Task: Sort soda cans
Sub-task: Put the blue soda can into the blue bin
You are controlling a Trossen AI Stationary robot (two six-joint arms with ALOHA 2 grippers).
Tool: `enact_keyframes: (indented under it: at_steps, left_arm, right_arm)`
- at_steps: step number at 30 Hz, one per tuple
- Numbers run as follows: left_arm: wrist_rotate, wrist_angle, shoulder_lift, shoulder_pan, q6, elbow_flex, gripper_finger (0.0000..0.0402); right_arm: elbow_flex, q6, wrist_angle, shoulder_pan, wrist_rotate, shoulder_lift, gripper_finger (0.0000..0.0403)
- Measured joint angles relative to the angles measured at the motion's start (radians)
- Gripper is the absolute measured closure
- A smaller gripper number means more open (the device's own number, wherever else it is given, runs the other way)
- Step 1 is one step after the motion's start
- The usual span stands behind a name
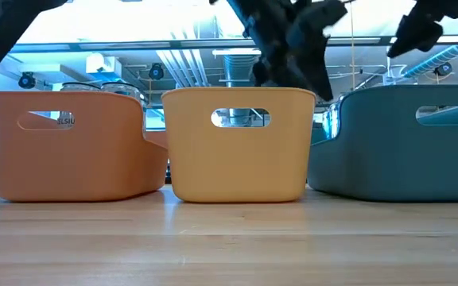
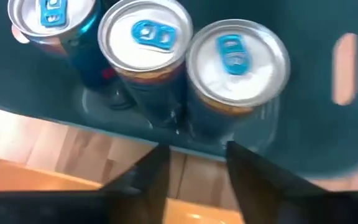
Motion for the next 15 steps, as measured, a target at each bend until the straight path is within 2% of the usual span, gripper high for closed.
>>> enact_keyframes:
  at_steps: [6, 15]
  left_arm:
    - [0.087, 0.043, 0.046, 0.021, 0.042, 0.002, 0.0386]
    - [0.132, 0.056, 0.128, 0.026, 0.079, 0.056, 0.0399]
  right_arm:
    - [0.002, 0.066, -0.015, 0.000, -0.077, 0.000, 0.0211]
    - [0.002, 0.106, -0.013, 0.000, -0.079, 0.001, 0.0225]
